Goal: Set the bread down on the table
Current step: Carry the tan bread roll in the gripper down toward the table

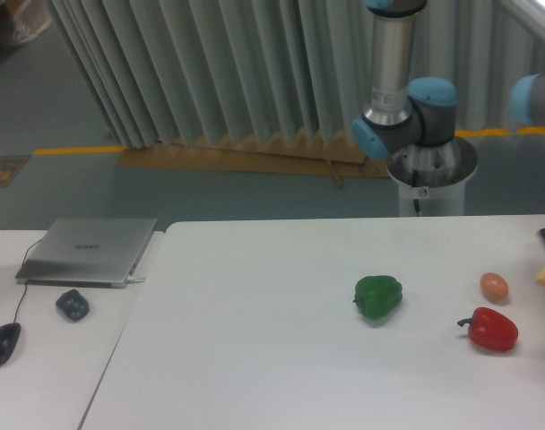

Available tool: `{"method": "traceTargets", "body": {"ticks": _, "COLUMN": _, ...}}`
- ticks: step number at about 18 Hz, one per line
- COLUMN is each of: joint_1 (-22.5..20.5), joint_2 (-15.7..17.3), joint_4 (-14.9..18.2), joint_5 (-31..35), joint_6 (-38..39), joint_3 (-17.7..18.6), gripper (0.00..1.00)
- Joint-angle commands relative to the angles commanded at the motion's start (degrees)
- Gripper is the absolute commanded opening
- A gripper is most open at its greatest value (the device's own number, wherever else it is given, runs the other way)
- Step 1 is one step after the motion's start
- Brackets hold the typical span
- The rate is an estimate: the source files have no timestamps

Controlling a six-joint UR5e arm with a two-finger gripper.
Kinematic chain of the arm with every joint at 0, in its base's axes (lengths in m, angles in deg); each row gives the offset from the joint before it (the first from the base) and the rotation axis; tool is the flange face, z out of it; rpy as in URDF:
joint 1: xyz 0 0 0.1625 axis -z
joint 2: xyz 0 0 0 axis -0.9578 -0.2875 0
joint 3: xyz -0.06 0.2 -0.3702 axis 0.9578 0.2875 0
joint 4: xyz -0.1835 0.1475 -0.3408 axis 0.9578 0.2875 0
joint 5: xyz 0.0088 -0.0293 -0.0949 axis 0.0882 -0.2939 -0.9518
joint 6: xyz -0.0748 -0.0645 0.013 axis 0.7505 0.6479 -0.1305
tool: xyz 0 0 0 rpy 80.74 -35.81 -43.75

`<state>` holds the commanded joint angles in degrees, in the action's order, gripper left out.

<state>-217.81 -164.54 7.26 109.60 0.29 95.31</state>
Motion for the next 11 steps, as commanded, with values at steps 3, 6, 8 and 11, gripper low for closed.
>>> {"method": "traceTargets", "body": {"ticks": 3, "joint_1": 10.0, "joint_2": -4.4, "joint_4": -0.1, "joint_5": 10.9, "joint_6": 1.8, "joint_3": -1.3, "gripper": 0.22}}
{"method": "traceTargets", "body": {"ticks": 6, "joint_1": 18.9, "joint_2": -10.7, "joint_4": -0.4, "joint_5": 19.5, "joint_6": 9.2, "joint_3": -5.2, "gripper": 0.22}}
{"method": "traceTargets", "body": {"ticks": 8, "joint_1": 20.5, "joint_2": -12.2, "joint_4": -0.4, "joint_5": 21.0, "joint_6": 9.5, "joint_3": -5.4, "gripper": 0.22}}
{"method": "traceTargets", "body": {"ticks": 11, "joint_1": 20.7, "joint_2": -12.4, "joint_4": -0.5, "joint_5": 21.1, "joint_6": 9.0, "joint_3": -5.2, "gripper": 0.22}}
